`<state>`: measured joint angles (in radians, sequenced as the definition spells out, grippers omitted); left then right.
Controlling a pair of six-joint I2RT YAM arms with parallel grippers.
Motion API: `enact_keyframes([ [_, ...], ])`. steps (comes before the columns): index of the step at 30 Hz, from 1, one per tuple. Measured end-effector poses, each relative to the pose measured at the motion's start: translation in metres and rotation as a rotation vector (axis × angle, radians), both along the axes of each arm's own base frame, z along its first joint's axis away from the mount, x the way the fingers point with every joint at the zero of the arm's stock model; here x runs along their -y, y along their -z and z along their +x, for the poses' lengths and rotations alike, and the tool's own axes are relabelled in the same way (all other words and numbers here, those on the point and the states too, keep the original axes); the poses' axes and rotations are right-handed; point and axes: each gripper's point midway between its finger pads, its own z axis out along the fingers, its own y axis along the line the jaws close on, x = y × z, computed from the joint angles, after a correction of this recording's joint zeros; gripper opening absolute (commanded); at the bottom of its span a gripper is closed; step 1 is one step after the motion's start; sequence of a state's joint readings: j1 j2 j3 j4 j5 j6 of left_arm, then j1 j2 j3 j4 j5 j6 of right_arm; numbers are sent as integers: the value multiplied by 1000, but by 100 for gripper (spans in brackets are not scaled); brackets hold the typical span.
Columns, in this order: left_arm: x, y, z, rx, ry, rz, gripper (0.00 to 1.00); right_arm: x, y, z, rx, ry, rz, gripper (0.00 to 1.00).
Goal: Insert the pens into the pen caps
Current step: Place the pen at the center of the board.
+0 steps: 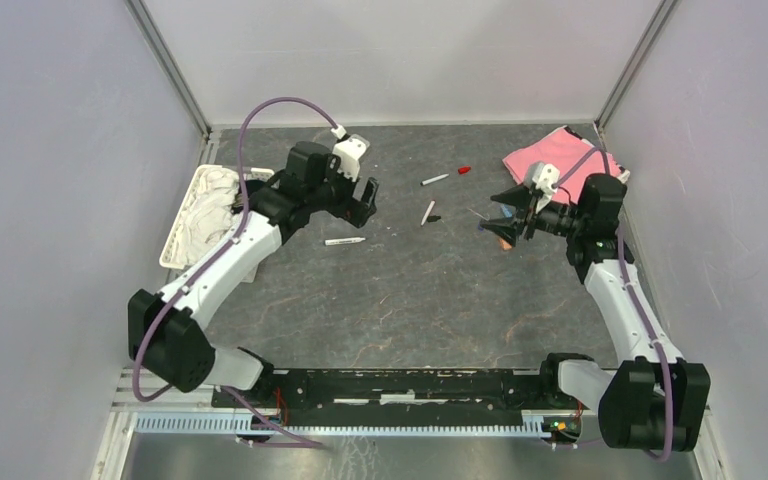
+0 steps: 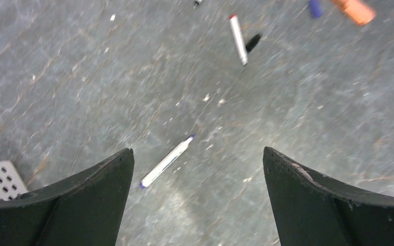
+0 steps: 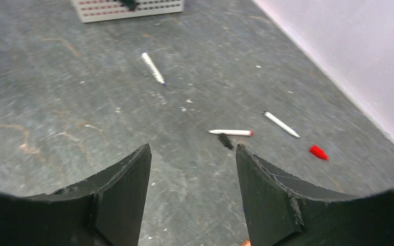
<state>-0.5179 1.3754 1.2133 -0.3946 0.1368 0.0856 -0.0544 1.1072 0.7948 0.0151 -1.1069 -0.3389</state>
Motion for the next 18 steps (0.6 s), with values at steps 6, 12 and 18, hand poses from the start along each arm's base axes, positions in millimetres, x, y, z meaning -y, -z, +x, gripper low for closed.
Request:
enact_keyframes([
  [6,-27,48,11,-138,14,117,100,-11,29,-28,-22,-125,20,69],
  [12,-38,88,7,-223,48,244,96,-10,51,-30,-76,-137,0,69],
  [18,-49,135,7,-304,118,381,77,-9,65,-29,-140,-127,-1,69],
])
